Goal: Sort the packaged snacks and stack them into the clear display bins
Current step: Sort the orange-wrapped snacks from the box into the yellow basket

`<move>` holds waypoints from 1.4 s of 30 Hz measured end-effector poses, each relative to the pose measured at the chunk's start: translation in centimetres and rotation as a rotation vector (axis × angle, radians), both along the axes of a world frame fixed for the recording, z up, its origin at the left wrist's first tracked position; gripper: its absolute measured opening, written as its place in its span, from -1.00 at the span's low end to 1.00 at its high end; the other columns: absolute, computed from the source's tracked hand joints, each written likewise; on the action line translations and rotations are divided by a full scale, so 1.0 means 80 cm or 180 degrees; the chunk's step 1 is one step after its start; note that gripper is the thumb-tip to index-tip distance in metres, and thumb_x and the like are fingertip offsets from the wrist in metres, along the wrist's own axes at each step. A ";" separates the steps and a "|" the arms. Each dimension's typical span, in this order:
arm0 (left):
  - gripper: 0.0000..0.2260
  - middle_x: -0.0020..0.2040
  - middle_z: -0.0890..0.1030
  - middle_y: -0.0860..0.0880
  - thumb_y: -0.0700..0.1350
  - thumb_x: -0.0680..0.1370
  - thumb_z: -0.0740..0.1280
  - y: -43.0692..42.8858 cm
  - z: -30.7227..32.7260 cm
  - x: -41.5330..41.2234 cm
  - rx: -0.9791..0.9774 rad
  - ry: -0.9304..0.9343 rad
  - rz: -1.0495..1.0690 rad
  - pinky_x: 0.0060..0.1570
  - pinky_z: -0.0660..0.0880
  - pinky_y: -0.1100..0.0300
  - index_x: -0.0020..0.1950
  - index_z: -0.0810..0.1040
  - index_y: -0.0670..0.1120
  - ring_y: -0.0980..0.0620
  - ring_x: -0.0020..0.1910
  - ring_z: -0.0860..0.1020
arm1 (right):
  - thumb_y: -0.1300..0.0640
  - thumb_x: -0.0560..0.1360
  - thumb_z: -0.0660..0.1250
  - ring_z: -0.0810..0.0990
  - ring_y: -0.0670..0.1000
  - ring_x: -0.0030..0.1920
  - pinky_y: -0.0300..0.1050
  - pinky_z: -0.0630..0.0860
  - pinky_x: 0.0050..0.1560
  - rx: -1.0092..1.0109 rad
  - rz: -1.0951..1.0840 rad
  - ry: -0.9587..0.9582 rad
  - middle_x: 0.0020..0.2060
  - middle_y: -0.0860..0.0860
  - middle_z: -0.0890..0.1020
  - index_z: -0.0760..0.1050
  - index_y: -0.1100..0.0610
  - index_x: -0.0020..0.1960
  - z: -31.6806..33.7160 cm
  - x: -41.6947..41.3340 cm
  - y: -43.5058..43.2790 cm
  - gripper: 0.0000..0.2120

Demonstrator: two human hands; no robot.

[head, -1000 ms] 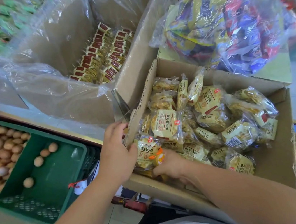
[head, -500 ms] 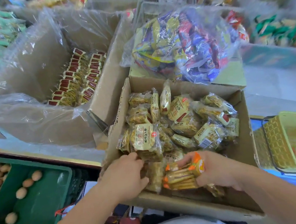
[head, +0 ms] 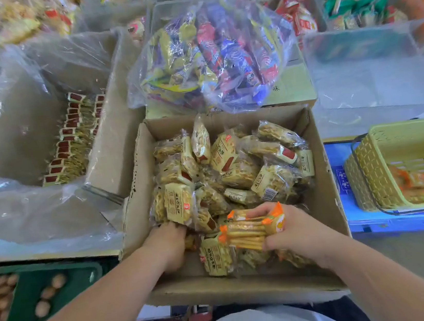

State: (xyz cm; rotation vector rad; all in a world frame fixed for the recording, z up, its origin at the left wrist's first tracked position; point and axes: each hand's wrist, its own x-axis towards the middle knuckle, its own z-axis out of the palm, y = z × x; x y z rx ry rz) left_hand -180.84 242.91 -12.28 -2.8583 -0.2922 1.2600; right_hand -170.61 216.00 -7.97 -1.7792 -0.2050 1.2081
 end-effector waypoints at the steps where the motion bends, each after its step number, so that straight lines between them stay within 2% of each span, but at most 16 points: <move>1: -0.47 0.46 0.42 -0.15 -0.06 0.58 0.34 0.000 -0.005 0.001 0.0155 -0.0003 -0.0120 0.43 0.38 -0.03 0.54 0.32 -0.07 -0.14 0.41 0.43 | 0.28 0.25 0.52 0.71 -0.05 -0.03 -0.17 0.63 -0.13 0.0011 -0.0031 0.0008 -0.01 -0.07 0.73 0.62 -0.22 0.10 -0.003 0.001 -0.001 -0.45; 5: -0.49 0.45 0.43 -0.16 -0.04 0.58 0.34 0.000 -0.026 0.008 0.0539 0.0074 -0.0364 0.45 0.35 -0.03 0.51 0.38 -0.10 -0.14 0.41 0.41 | 0.24 0.23 0.52 0.70 -0.06 0.06 -0.07 0.63 0.10 0.0080 -0.0155 0.0065 0.04 -0.08 0.72 0.61 -0.22 0.12 -0.012 0.003 -0.003 -0.45; 10: -0.59 0.49 0.42 -0.15 -0.11 0.65 0.18 0.008 -0.047 0.012 0.0853 -0.0089 -0.0834 0.45 0.33 -0.09 0.52 0.39 -0.07 -0.18 0.45 0.38 | 0.28 0.27 0.54 0.69 -0.12 0.04 -0.21 0.60 0.00 0.0178 -0.0265 0.0133 0.03 -0.11 0.72 0.61 -0.21 0.12 -0.019 0.005 -0.003 -0.45; 15: -0.53 0.57 0.32 -0.14 -0.06 0.68 0.11 0.009 -0.052 0.017 0.1077 -0.0299 -0.0961 0.50 0.25 -0.13 0.61 0.24 -0.04 -0.19 0.51 0.30 | 0.31 0.30 0.53 0.70 -0.09 0.07 -0.15 0.60 0.05 0.0252 -0.0318 0.0172 0.05 -0.09 0.72 0.61 -0.19 0.13 -0.023 0.001 -0.004 -0.46; 19: -0.43 0.62 0.23 -0.14 0.00 0.67 0.13 0.007 -0.051 0.016 0.0910 -0.0387 -0.1203 0.55 0.13 -0.12 0.66 0.10 -0.08 -0.21 0.56 0.19 | 0.27 0.26 0.54 0.69 -0.04 0.10 -0.04 0.63 0.13 0.0295 -0.0440 0.0189 0.09 -0.05 0.71 0.62 -0.19 0.14 -0.022 -0.002 -0.003 -0.45; 23: -0.42 0.59 0.29 -0.15 0.01 0.63 0.20 0.006 -0.050 0.021 0.0558 -0.0375 -0.1171 0.54 0.16 -0.11 0.64 0.20 -0.07 -0.20 0.54 0.24 | 0.21 0.21 0.55 0.69 -0.02 0.10 -0.04 0.64 0.11 0.0280 -0.0478 0.0154 0.06 -0.05 0.72 0.61 -0.21 0.14 -0.019 -0.005 -0.002 -0.44; 26: -0.44 0.52 0.39 -0.16 0.06 0.57 0.28 0.007 -0.050 0.019 0.0574 -0.0104 -0.1028 0.49 0.27 -0.06 0.56 0.36 -0.07 -0.18 0.47 0.35 | 0.20 0.20 0.55 0.69 0.00 0.09 -0.05 0.66 0.03 0.0290 -0.0541 0.0195 0.06 -0.04 0.71 0.62 -0.22 0.13 -0.017 -0.008 -0.002 -0.44; 28: -0.43 0.49 0.38 -0.18 0.06 0.54 0.34 0.009 -0.048 0.020 0.0441 -0.0050 -0.0702 0.44 0.36 -0.02 0.53 0.40 -0.06 -0.18 0.43 0.39 | 0.22 0.20 0.55 0.70 0.03 0.07 -0.09 0.65 -0.09 0.0292 -0.0584 0.0266 0.06 -0.01 0.71 0.63 -0.20 0.13 -0.016 -0.011 -0.001 -0.44; 30: -0.37 0.50 0.28 -0.20 0.06 0.50 0.40 0.011 -0.049 0.020 0.0153 -0.0075 -0.0292 0.41 0.43 -0.01 0.55 0.36 -0.04 -0.20 0.40 0.40 | 0.24 0.21 0.55 0.71 0.04 0.05 -0.14 0.61 -0.19 0.0274 -0.0604 0.0351 0.04 0.00 0.72 0.64 -0.20 0.12 -0.015 -0.015 -0.002 -0.44; 34: -0.17 0.53 0.19 -0.17 0.10 0.44 0.45 0.009 -0.052 0.013 -0.0096 -0.0059 0.0172 0.41 0.44 -0.03 0.63 0.17 -0.04 -0.23 0.39 0.40 | 0.25 0.22 0.55 0.72 0.07 0.03 -0.13 0.59 -0.20 0.0235 -0.0652 0.0421 0.01 0.00 0.74 0.64 -0.20 0.11 -0.014 -0.021 -0.003 -0.45; 36: -0.15 0.53 0.25 -0.15 0.18 0.40 0.48 0.008 -0.053 0.013 -0.0067 0.0044 0.0192 0.39 0.43 0.00 0.60 0.25 -0.03 -0.19 0.40 0.42 | 0.25 0.22 0.56 0.72 0.07 0.02 -0.14 0.59 -0.21 0.0211 -0.0665 0.0445 0.01 0.01 0.74 0.64 -0.20 0.11 -0.013 -0.023 -0.002 -0.45; 38: -0.21 0.47 0.39 -0.13 0.28 0.35 0.48 0.008 -0.050 0.018 -0.0023 0.0152 0.0179 0.35 0.43 0.03 0.50 0.42 -0.04 -0.13 0.38 0.45 | 0.26 0.22 0.55 0.73 0.05 0.02 -0.16 0.59 -0.20 0.0185 -0.0655 0.0468 0.01 0.00 0.74 0.64 -0.20 0.12 -0.012 -0.023 -0.001 -0.45; 40: -0.25 0.37 0.52 -0.09 0.40 0.29 0.42 0.008 -0.048 0.021 0.0042 0.0268 0.0009 0.33 0.41 0.02 0.36 0.55 0.00 -0.10 0.33 0.48 | 0.27 0.23 0.55 0.72 0.03 0.04 -0.14 0.61 -0.16 0.0155 -0.0652 0.0470 0.02 -0.02 0.74 0.64 -0.21 0.11 -0.011 -0.023 -0.001 -0.44; 42: -0.24 0.32 0.57 -0.08 0.45 0.24 0.36 0.005 -0.049 0.019 0.0062 0.0377 -0.0152 0.36 0.36 -0.02 0.30 0.57 0.04 -0.10 0.32 0.48 | 0.27 0.23 0.55 0.72 0.02 0.05 -0.11 0.62 -0.10 0.0133 -0.0660 0.0475 0.02 -0.03 0.74 0.64 -0.22 0.11 -0.010 -0.024 0.000 -0.44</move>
